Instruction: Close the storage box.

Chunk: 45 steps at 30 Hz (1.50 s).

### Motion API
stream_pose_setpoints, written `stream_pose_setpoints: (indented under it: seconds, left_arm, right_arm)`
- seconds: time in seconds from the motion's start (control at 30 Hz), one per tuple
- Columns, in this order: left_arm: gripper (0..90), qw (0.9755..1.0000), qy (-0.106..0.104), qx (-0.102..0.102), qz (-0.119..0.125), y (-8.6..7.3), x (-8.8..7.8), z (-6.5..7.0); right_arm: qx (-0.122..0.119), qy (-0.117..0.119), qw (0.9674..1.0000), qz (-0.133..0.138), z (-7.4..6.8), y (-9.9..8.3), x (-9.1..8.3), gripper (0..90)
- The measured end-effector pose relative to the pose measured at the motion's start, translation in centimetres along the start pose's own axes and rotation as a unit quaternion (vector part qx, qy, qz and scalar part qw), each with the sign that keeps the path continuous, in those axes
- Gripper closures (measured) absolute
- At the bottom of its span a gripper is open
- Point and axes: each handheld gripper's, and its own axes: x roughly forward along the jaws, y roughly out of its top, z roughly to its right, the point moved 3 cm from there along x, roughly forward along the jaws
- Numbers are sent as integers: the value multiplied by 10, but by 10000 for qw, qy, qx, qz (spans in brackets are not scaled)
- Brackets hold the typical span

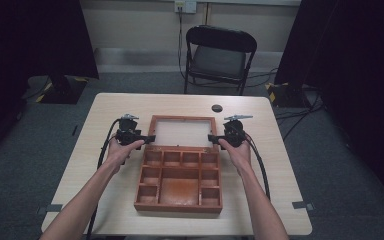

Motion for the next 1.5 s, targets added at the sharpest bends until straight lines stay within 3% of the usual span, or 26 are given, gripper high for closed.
stream_pose_setpoints:
  seconds: [0.17,0.27,0.43,0.57,0.6,0.63,0.83,1.2,1.27,1.37,1.5]
  left_arm:
    - [240,9998,-59,-156,-86,2,3,-3]
    - [222,9997,67,-158,-187,1,5,-5]
    - [216,9993,-2,-265,-267,0,9,-5]
    - [216,9990,-36,-323,-308,0,9,-4]
    - [218,9989,-166,-297,-321,-1,10,-1]
    - [221,9989,-166,-297,-321,-1,10,-1]
    - [222,9985,-216,-279,-416,1,11,2]
    - [183,9963,-393,-651,-412,0,19,3]
    - [233,9967,-504,-498,-394,1,18,8]
    - [234,9973,-438,-423,-403,2,18,9]
    - [234,9973,-451,-439,-385,1,18,9]
  right_arm:
    - [10,-6,9997,-238,2,-3,10,179]
    - [99,17,9997,-244,1,-4,12,161]
    - [217,70,9994,-271,1,-4,14,157]
    - [444,286,9980,-360,0,-5,17,152]
    - [498,351,9976,-343,0,-6,18,152]
    - [533,384,9973,-338,0,-6,19,152]
    - [620,574,9959,-310,-5,-7,24,151]
    - [726,592,9950,-355,-9,-6,29,132]
    - [718,584,9951,-344,-10,-6,28,134]
    - [712,605,9952,-300,-9,-6,27,137]
    - [716,566,9955,-247,-9,-7,25,153]
